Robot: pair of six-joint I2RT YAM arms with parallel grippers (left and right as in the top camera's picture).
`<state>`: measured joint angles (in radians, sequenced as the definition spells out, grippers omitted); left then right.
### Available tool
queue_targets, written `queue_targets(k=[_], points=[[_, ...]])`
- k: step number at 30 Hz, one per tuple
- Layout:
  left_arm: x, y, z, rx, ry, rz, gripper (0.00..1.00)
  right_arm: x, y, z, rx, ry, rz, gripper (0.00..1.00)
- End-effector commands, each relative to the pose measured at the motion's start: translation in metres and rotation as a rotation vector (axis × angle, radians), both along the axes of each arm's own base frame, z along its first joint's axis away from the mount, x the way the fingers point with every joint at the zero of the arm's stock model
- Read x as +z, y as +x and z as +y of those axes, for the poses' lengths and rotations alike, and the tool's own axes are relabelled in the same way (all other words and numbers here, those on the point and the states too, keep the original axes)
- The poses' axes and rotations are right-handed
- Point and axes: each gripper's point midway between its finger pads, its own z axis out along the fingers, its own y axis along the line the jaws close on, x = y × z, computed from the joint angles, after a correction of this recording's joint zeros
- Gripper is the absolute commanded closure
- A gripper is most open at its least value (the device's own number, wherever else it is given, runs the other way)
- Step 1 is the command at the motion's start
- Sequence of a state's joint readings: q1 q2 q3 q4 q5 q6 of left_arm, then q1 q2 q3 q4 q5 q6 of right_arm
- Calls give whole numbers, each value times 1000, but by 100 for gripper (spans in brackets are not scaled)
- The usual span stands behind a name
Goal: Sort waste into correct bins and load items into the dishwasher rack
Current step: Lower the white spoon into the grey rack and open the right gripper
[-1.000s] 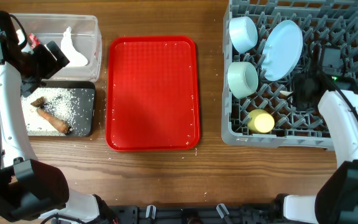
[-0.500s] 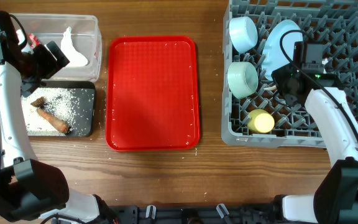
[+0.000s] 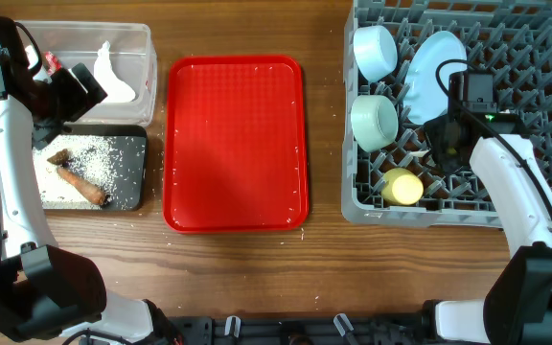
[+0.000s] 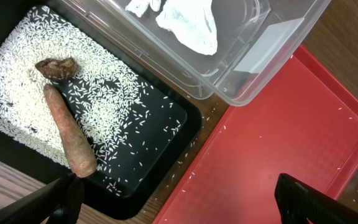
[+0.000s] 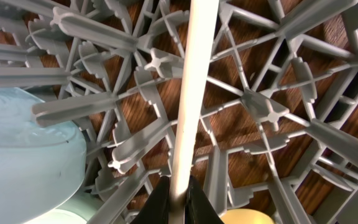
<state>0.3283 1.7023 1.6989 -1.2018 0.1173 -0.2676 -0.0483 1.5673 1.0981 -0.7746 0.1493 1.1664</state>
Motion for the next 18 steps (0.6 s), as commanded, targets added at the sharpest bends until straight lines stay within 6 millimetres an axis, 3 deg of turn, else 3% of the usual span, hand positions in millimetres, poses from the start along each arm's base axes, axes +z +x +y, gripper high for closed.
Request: queue_targets(k=[1,5,9,13,15,16,18], points=[[5,1,2,6,7,-14,0,-5,-2,-4,-18,-27,14,88],[5,1,2,6,7,-14,0,-3,1,0,40,-19,9,85],[5,1,2,6,7,-14,0,25,4,1,144,-55,-47,87],[5,1,2,6,7,-14,0,84,-8,13,287,-67,-193,87],[5,1,2,6,7,-14,0,119,-10,36,518,-76,-321,88],[5,1,2,6,7,-14,0,145,-12,60,741,-87,-437,85],[5,1,2,6,7,-14,0,194,-40,108,1125,-106,-669,0]])
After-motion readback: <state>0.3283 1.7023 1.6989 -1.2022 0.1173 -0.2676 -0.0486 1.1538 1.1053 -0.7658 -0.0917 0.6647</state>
